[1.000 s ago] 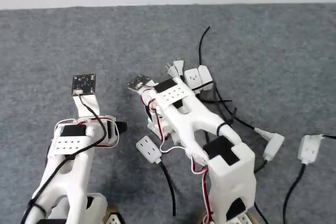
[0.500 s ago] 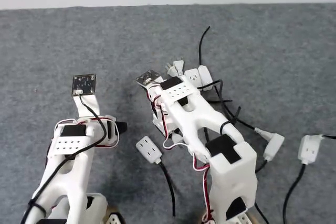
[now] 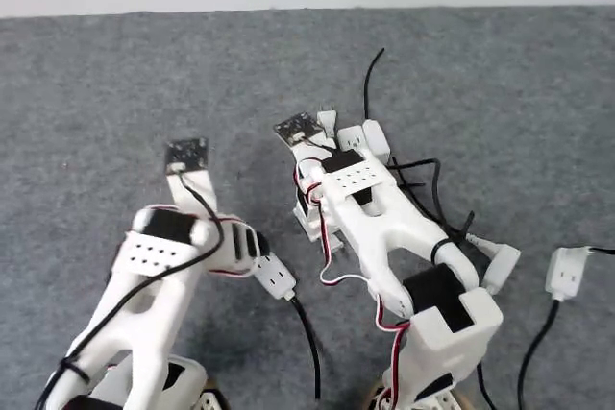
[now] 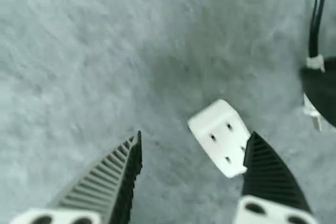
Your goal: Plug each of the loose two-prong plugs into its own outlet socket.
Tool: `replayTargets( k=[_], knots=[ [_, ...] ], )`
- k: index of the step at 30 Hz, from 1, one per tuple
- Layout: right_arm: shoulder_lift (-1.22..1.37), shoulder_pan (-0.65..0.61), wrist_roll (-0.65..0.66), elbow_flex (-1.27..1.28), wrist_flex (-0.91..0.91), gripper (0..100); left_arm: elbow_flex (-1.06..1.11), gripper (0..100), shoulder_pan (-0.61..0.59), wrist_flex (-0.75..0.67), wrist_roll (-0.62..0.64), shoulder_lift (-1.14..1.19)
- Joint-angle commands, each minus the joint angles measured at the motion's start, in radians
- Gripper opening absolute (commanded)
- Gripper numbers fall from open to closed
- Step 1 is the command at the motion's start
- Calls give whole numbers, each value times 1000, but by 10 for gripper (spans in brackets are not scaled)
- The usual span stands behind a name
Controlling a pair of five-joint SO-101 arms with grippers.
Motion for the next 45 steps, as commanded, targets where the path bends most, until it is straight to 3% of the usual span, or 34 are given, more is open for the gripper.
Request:
replayTargets(
  k=[1,5,12,17,26,33,38,45],
  knots=[
    [-65,19,-9,-6,-15,9,87,301,98,-144,77,3],
    [-70,19,-9,-3,-15,9,259,301,161,-419,107,3],
    [-67,13,-9,-2,-13,9,248,280,164,-422,112,17],
    [-68,18,-9,-6,1,9,153,85,167,-417,109,203],
    [-68,19,-6,-8,8,9,31,120,199,-324,106,362],
    [-71,35,-6,-8,7,9,-1,122,169,-399,29,362],
    [-71,58,-6,-9,7,9,-90,123,98,-427,26,362],
    [-71,58,-6,-25,13,9,-136,124,100,-428,26,362]
  ],
)
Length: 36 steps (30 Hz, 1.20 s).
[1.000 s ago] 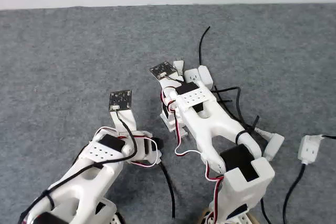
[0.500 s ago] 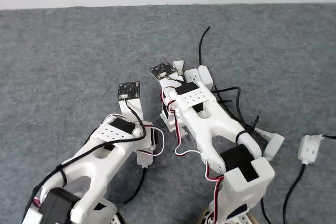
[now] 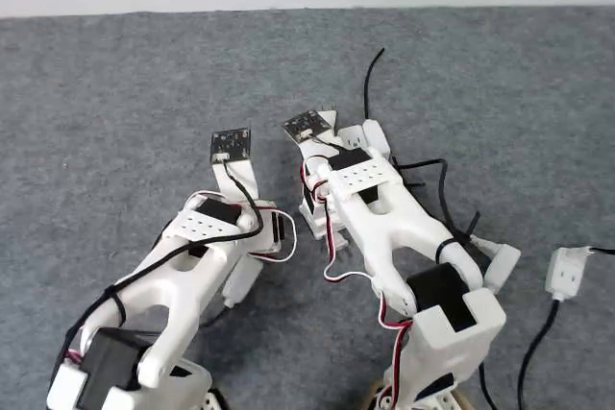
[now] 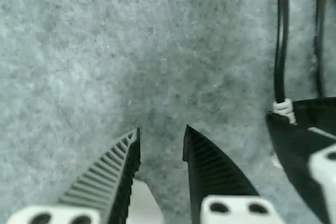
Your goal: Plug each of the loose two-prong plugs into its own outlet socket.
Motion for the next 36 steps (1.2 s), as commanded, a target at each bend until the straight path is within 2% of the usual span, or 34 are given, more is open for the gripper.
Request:
replayTargets(
  k=[1,3,6,9,11,14,16,19,22,30,36],
  knots=[
    [-71,27,-6,-34,15,9,-53,124,-8,-21,-9,-5],
    [-71,27,-5,-34,15,9,-62,141,-18,-17,-44,-5],
    [-68,27,-5,-35,15,9,-82,231,-37,25,-170,-6],
    [-65,27,-5,-35,15,9,-137,318,-86,138,-249,-28],
    [-64,27,-5,-35,15,9,-162,336,-123,230,-315,-83],
    [-62,27,-5,-35,13,9,-134,311,-163,339,-408,-224],
    [-62,27,-5,-34,8,9,-56,276,-180,351,-440,-325],
    [-62,27,-5,-34,7,9,102,190,-161,258,-460,-433],
    [-62,27,-5,-34,7,9,200,115,-121,161,-456,-439],
    [-62,27,-5,-31,7,9,228,101,-32,149,-456,-350],
    [-62,27,-5,-32,7,9,255,101,114,278,-462,-474]
  ],
)
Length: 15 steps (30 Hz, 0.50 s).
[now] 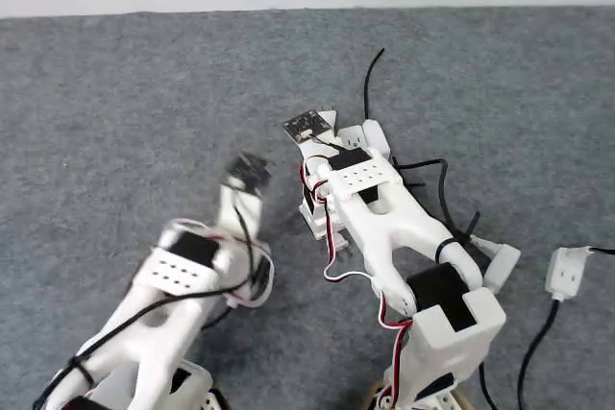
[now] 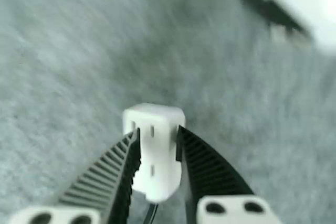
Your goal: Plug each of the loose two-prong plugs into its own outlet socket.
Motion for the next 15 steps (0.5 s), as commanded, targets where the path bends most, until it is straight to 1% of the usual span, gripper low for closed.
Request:
replayTargets(
  k=[1,4,11,13,15],
  knots=[
    [-62,27,-5,-34,4,9,38,101,92,52,-8,-92],
    [-62,27,-5,-34,4,9,102,101,133,29,-6,-147],
    [-61,27,-5,-34,4,9,67,106,66,28,-2,-232],
    [-61,25,-5,-34,4,9,38,130,34,55,-5,-259],
    [-61,24,-5,-32,4,9,4,186,2,101,-6,-284]
  ],
)
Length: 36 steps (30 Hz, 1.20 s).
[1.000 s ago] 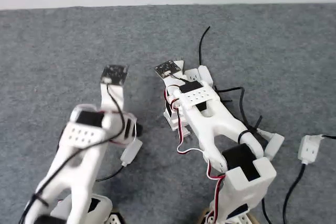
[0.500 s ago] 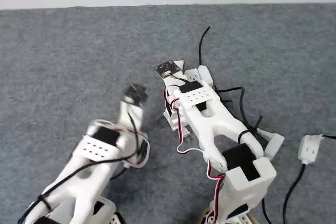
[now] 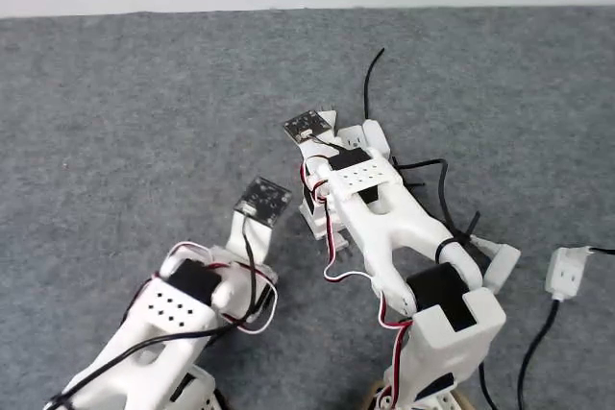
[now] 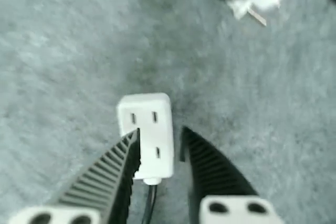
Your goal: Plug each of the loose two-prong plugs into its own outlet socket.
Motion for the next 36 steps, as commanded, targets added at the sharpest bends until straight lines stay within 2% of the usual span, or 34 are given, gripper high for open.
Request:
replayTargets(
  k=[1,5,12,15,19,24,31,36],
  knots=[
    [-61,24,-5,-32,4,9,-96,219,-61,68,-3,-51],
    [-61,25,-5,-32,4,9,-82,279,-103,52,-2,-26],
    [-61,25,-5,-32,4,9,-99,260,-106,-121,68,310],
    [-61,27,-5,-32,4,9,-171,254,-106,-118,68,460],
    [-61,27,-5,-34,4,9,-225,184,-106,-120,66,589],
    [-64,27,-5,-34,4,9,-237,61,-100,-126,69,577],
    [-65,27,-5,-34,4,9,-239,14,-98,-126,78,419],
    [-65,27,-5,-34,4,9,-326,14,-118,-164,238,456]
  ],
)
